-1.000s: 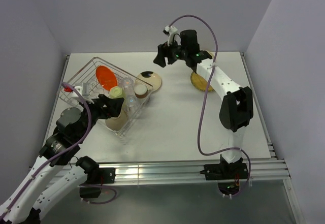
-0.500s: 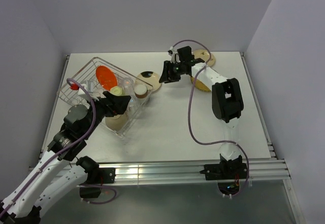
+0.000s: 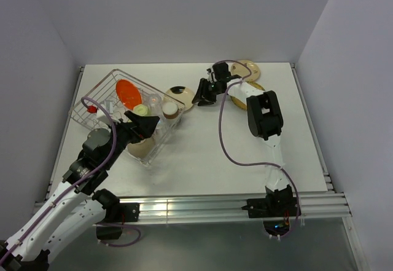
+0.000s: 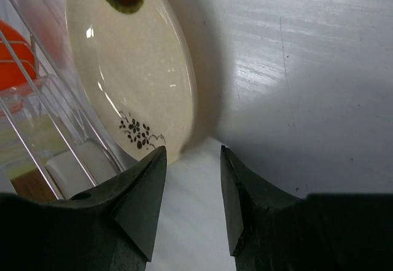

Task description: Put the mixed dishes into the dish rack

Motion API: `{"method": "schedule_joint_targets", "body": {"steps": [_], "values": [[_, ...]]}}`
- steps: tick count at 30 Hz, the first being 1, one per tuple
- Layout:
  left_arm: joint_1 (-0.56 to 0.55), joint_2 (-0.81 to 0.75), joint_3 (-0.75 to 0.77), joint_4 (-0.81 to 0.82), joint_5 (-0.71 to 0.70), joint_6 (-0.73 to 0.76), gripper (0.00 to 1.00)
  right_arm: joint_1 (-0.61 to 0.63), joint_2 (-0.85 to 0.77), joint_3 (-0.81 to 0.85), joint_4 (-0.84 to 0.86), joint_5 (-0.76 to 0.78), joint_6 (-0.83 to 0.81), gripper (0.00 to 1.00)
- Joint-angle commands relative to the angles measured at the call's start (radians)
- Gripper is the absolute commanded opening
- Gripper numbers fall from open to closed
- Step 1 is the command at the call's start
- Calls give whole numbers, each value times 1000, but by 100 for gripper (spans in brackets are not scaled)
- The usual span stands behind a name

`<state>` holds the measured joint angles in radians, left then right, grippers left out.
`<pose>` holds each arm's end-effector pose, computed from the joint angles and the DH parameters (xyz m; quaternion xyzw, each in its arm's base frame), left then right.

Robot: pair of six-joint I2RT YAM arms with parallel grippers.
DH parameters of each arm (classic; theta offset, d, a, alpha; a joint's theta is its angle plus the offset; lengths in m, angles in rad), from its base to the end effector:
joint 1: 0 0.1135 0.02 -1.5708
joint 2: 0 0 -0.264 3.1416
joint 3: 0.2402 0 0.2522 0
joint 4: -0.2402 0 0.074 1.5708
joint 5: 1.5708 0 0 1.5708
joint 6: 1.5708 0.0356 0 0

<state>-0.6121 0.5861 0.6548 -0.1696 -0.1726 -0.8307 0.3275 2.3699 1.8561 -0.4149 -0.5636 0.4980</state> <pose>0.1253 -0.0805 0.3252 -0.1381 0.7284 -0.3932 0.5439 0.4809 0.1835 0.1461 -0.0098 0.9156 0.3633 0.1718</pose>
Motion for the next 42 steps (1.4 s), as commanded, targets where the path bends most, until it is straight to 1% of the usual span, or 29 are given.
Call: {"method": "schedule_joint_targets", "body": {"steps": [1, 5, 7, 9, 14, 16, 17, 18, 19, 21, 23, 27, 33, 37, 40, 42], "values": [[3, -8, 25, 27, -28, -18, 99, -4, 28, 48, 86, -45, 94, 48], [3, -3, 32, 12, -36, -21, 99, -1, 51, 51, 111, -39, 148, 47], [3, -3, 31, 10, -44, -30, 99, -1, 66, 60, 111, -24, 154, 43], [3, -2, 32, 2, -57, -42, 99, -1, 77, 67, 119, -18, 166, 42], [3, 17, 51, -24, -88, -54, 97, -1, 92, 68, 146, -9, 206, 29], [3, 24, 60, -22, -91, -54, 96, -4, 91, 60, 154, -9, 215, 17], [3, 27, 63, -22, -93, -54, 96, -8, 88, 48, 169, -10, 220, 14], [3, 27, 65, -21, -91, -56, 96, -11, 80, 42, 177, -12, 221, 7], [3, 29, 66, -16, -91, -56, 96, -16, 72, 34, 185, -15, 223, 3], [3, 31, 65, 1, -85, -53, 96, -37, 39, 8, 221, -28, 218, 0], [3, 34, 59, 19, -77, -51, 97, -53, 2, -29, 267, -29, 200, 0], [3, 57, 57, 80, -30, -35, 98, -103, -130, -75, 312, 10, 162, 0], [3, 141, 104, 139, 15, 7, 99, -189, -277, -100, 324, 36, 99, 0], [14, 228, 134, 202, 64, 24, 98, -215, -371, -132, 294, -2, 12, 0], [53, 300, 149, 261, 148, 16, 96, -222, -458, -185, 266, -90, -67, 0], [95, 358, 152, 330, 240, 5, 94, -222, -535, -245, 243, -155, -102, 0]]}}
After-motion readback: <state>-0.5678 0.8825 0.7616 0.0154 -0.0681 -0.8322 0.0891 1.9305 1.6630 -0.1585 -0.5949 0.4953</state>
